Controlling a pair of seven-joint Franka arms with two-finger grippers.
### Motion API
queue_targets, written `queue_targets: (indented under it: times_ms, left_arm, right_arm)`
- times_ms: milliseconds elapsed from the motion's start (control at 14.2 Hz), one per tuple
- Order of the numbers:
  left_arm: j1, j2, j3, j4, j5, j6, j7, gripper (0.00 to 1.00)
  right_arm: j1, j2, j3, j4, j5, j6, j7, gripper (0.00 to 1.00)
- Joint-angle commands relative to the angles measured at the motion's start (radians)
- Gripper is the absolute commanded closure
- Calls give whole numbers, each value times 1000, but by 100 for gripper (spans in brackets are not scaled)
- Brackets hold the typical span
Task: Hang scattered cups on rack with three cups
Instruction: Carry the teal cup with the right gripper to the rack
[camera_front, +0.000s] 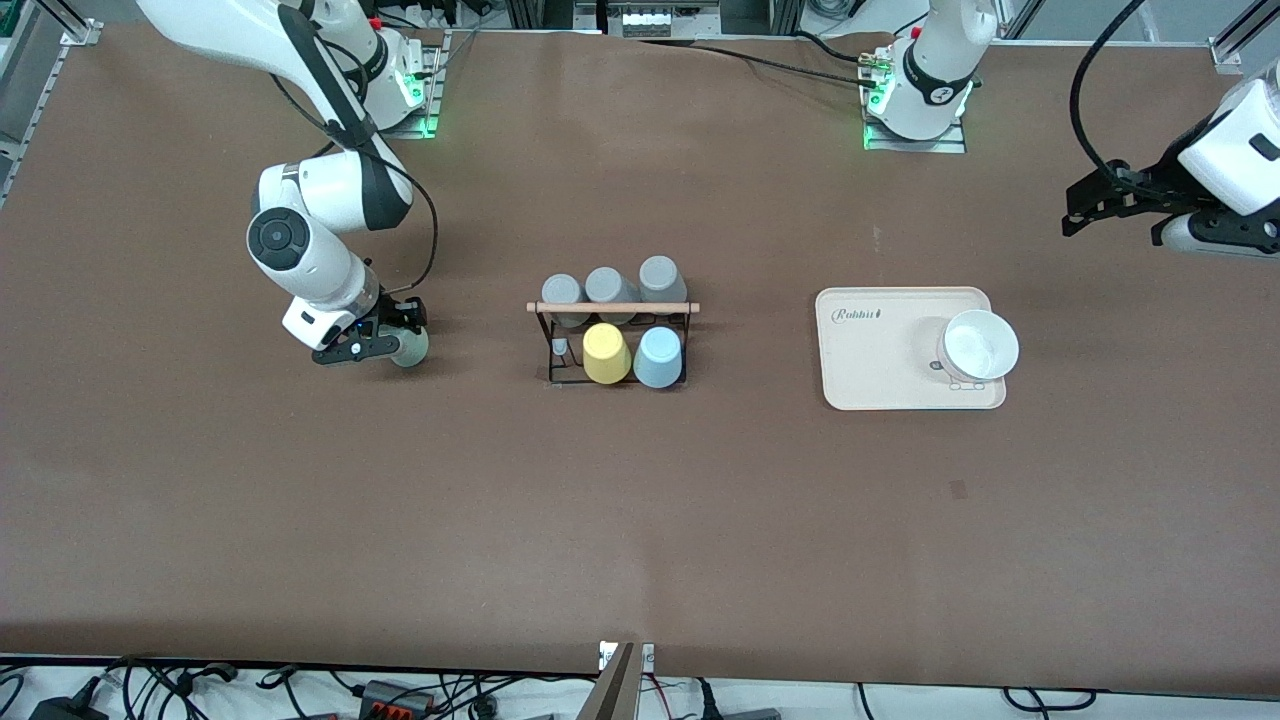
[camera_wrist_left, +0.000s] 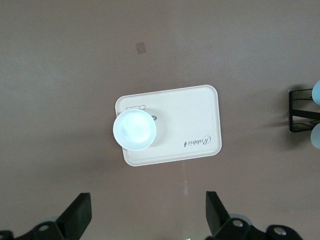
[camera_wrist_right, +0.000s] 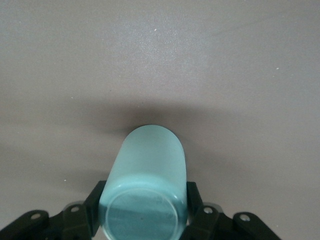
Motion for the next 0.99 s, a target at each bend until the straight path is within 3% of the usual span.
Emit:
queue_targets:
  times_ms: [0,212,494,917]
  left_arm:
    - [-1,3,8,-15,-7,24,33,0]
    - [-4,8,-1,-8,-6,22,31,0]
    - [-3,9,2,-8,-6,24,41,0]
    - [-14,9,-9,-4,-4,24,39,0]
  right_arm:
    - [12,-62,-3,-3,10,-35,10,85]
    - [27,-171,-3,73,9,-160,87,85]
    - [84,-151,-1,455,9,-566,238,86]
    - [266,11,-3,730,-5,-592,570,87]
